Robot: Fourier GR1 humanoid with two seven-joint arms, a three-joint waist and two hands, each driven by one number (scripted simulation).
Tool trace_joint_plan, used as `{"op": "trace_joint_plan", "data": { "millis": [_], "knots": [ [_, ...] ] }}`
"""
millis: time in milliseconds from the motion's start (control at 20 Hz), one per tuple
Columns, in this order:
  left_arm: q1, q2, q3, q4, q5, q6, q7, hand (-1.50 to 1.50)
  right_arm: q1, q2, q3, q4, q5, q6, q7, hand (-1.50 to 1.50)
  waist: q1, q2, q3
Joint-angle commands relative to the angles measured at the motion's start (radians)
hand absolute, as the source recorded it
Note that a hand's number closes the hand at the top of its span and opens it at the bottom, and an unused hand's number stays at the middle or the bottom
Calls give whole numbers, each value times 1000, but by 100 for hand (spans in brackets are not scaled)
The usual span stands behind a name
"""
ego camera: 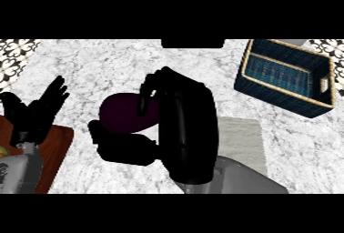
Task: Pick the eggplant from the placemat and place it in the basket
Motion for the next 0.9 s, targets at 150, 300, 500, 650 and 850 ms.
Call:
{"op": "trace_joint_plan", "data": {
  "millis": [150,300,500,650,850],
  "knots": [
    [-40,-15,-15,10,-27,31,22,0,-236,7,-249,155,-10,116,87,150,1,6,0],
    [-3,-26,-25,-41,-26,30,22,0,-309,-32,-341,143,-15,198,81,150,1,1,1],
    [2,-21,-16,-47,-5,8,29,0,-342,-43,-401,259,24,161,39,150,2,3,1],
    [13,-40,-23,-55,-22,34,15,0,-375,-99,-454,348,65,172,20,150,3,4,0],
    [-15,-25,-13,-11,-31,33,9,0,-353,-192,-523,375,47,204,-56,150,-8,6,1]
  ]
}}
